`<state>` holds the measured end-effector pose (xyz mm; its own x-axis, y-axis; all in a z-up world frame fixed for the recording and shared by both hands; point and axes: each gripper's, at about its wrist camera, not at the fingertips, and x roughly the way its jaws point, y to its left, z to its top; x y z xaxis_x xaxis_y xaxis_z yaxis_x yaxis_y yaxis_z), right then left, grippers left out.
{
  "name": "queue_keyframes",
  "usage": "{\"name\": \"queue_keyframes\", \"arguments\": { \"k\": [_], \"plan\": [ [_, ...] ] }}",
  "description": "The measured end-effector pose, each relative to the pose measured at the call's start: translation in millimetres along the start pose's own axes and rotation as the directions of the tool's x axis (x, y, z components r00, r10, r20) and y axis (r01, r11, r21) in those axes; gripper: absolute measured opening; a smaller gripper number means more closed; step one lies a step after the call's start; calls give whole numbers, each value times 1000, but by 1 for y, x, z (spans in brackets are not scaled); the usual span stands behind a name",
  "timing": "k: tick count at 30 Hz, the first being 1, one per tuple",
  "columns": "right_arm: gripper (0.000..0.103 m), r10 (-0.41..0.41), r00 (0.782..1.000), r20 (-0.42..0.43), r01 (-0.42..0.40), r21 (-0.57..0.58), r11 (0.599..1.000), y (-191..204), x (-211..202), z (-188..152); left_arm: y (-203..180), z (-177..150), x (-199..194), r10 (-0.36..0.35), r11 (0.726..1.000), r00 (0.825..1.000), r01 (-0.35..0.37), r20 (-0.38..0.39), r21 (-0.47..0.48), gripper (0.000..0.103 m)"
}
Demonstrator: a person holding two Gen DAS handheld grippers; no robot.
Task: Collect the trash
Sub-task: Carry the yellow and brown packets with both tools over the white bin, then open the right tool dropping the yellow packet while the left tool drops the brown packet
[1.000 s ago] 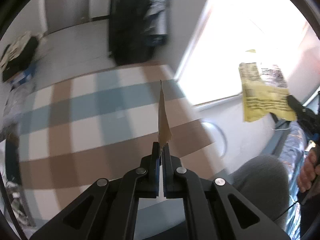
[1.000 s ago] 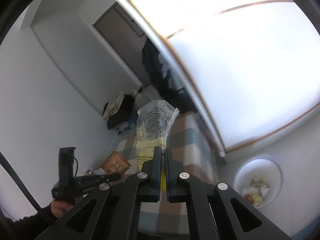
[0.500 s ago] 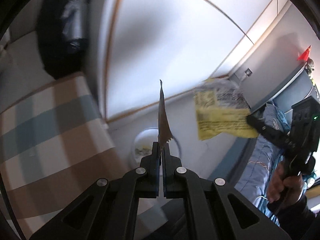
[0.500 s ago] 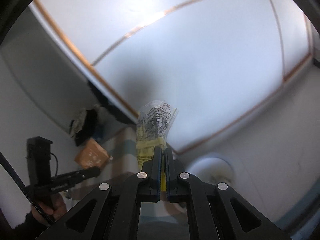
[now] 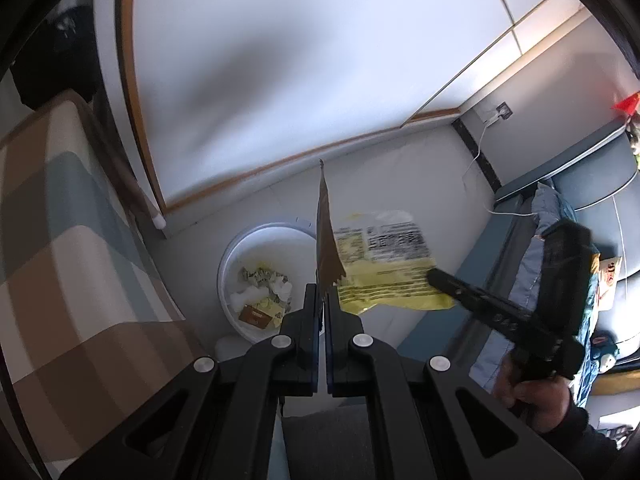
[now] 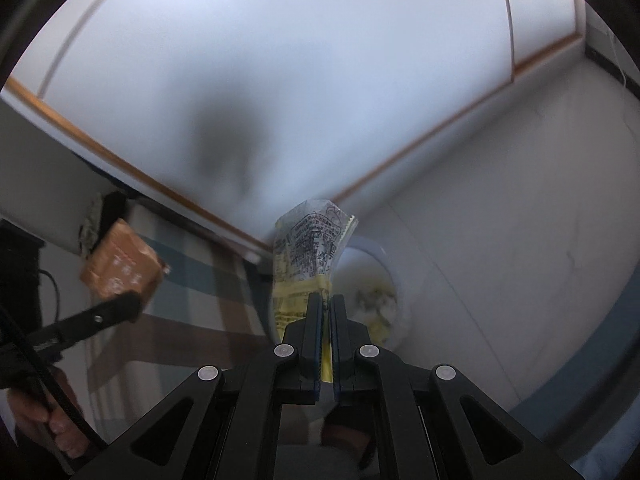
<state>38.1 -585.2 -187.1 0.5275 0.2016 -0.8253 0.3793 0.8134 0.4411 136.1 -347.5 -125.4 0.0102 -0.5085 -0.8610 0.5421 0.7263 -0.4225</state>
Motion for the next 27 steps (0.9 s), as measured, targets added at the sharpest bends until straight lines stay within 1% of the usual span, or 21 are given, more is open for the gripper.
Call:
{"name": "queue_keyframes", "arguments": {
  "k": [5, 9, 12, 14, 16, 20, 22, 27],
  "plan": [
    [5, -17, 997, -71, 17, 4, 1000, -8, 40, 0, 3, 3, 15, 2, 1000, 999, -2, -33, -15, 0],
    [6, -13, 993, -118, 16, 22, 1000, -12, 67, -2, 3, 6, 24, 6, 1000, 998, -7, -59, -23, 0],
    [7, -6, 991, -133, 9, 26, 1000, -13, 79, -1, 5, 8, 27, 6, 1000, 997, -8, -72, -30, 0],
    [10, -8, 989, -146, 13, 31, 999, -7, 88, 1, 5, 10, 29, 7, 999, 997, -10, -78, -32, 0],
    [11, 12, 987, -159, -6, 39, 999, -7, 93, 1, 6, 11, 32, 7, 999, 996, -10, -86, -35, 0],
    [18, 26, 986, -166, -22, 30, 999, -12, 92, 2, 6, 12, 40, 6, 999, 994, -10, -106, -38, 0],
    [34, 20, 987, -157, -16, 28, 999, -15, 91, 1, 5, 12, 45, 11, 999, 993, -15, -120, -28, 0],
    [41, 28, 991, -132, -21, 54, 998, -22, 79, -1, 1, 13, 57, 31, 999, 987, -33, -159, -10, 0]
  ]
}}
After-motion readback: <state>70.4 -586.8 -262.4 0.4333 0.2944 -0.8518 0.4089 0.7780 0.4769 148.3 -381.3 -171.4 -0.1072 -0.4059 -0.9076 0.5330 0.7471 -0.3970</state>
